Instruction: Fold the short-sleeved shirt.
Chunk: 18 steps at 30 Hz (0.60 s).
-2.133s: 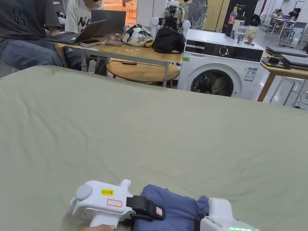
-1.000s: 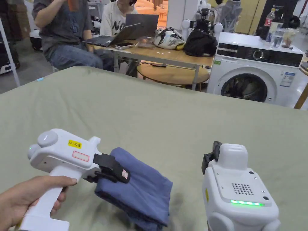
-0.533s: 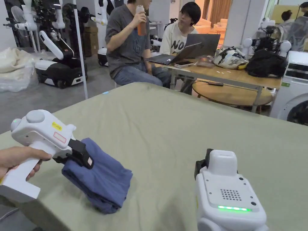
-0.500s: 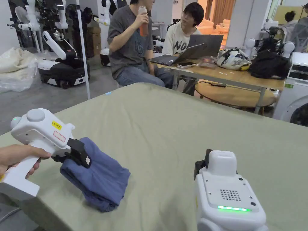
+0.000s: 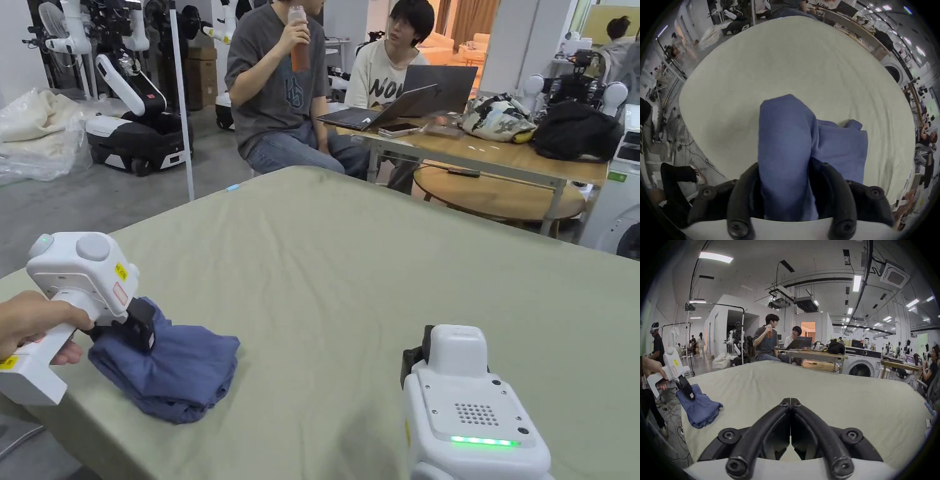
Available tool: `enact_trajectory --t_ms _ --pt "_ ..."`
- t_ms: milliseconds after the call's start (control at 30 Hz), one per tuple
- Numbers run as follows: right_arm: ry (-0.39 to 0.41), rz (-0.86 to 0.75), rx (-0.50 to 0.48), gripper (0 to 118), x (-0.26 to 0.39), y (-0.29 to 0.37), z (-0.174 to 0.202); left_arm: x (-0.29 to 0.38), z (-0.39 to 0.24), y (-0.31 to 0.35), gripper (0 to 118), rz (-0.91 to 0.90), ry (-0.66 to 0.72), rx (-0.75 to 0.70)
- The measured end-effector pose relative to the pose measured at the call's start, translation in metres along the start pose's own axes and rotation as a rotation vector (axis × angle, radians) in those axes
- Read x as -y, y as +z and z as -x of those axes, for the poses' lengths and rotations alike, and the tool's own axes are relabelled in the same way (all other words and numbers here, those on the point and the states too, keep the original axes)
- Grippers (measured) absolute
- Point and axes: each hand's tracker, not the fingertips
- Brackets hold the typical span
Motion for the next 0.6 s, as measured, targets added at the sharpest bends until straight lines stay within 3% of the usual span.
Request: enact_trajectory --t_ms 267,433,600 --pt "0.001 -0.001 0.02 0 -0.003 0.002 -0.016 0.015 -0.006 0.054 60 -0.202 -0.067 -0.154" --pt "-0.013 -0.004 0.053 0 -0.002 0.011 -0.036 0.037 -0.048 0.044 60 -0.295 -0.142 0.091" --pt "-0.015 0.011 0.118 0 0.003 0.024 -0.071 0.076 -0.135 0.012 60 -0.352 -0.212 0.261"
